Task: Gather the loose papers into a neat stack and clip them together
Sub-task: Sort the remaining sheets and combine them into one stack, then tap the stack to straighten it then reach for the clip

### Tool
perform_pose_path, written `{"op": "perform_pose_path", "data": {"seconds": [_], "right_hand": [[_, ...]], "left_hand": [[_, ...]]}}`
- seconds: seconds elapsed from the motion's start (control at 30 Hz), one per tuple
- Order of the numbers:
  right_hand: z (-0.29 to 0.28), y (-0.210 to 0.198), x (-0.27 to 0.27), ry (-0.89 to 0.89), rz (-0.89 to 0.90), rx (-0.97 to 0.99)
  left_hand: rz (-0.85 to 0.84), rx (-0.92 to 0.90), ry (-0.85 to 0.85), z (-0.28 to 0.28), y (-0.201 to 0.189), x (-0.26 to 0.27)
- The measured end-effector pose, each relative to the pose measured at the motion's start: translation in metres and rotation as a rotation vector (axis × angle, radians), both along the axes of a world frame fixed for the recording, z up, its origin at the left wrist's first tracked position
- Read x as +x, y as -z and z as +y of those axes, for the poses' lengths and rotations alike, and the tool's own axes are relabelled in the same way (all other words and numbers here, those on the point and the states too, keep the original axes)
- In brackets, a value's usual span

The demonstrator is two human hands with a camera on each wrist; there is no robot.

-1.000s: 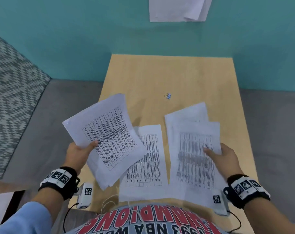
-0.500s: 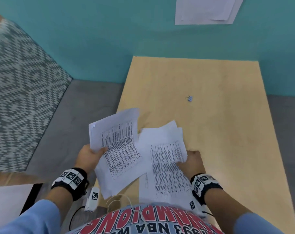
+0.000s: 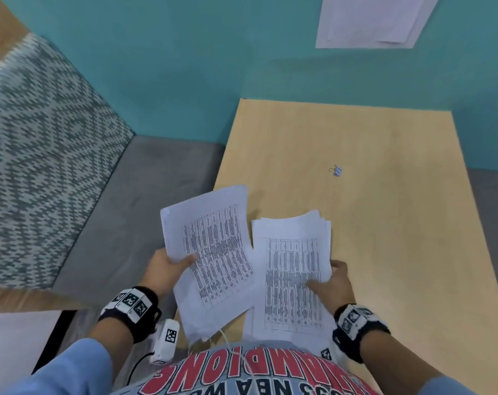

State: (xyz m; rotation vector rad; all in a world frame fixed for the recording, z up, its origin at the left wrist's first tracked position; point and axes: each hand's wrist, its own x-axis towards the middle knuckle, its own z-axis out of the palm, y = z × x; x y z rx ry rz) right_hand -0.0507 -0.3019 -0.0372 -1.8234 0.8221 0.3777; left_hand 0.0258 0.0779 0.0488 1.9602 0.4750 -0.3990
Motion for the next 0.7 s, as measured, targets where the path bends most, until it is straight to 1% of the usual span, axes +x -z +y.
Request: {"op": "perform_pose_path", "data": {"seconds": [0.1,0.23,0.33,0.43,0.53,0.6,0.7], "right_hand": [[-0.036,-0.015,-0.016,0.023,-0.046,0.074],[-0.086,-0.052,-0.037,0.059,-0.146,0.053],[-0.114,-0.082,-0.046,0.155,-0.198,0.186],[-0.135,-0.107,-0.048,0.213,-0.278,0.342],[-0.147,-0.127,-0.046,0.207,-0.312,0.466],[-0.148,-0.137,-0.041,0.179,-0.317,0.534],[-0.147,-0.137,-0.033,0.102,-0.306,0.517]], "left_hand": [[0.022,-0.022,0.035,-0.004,-0.005,0.004],[0.035,-0.038,0.076,-0.027,-0.011,0.010],[0.022,-0.073,0.109,-0.052,-0.020,0.013],[0.038,-0.114,0.209,-0.083,-0.030,0.018],[0.036,-0.191,0.343,-0.122,-0.048,0.019],[0.018,-0.247,0.399,-0.151,-0.061,0.019],[0.025,-0.361,0.437,-0.185,-0.078,0.019]]}}
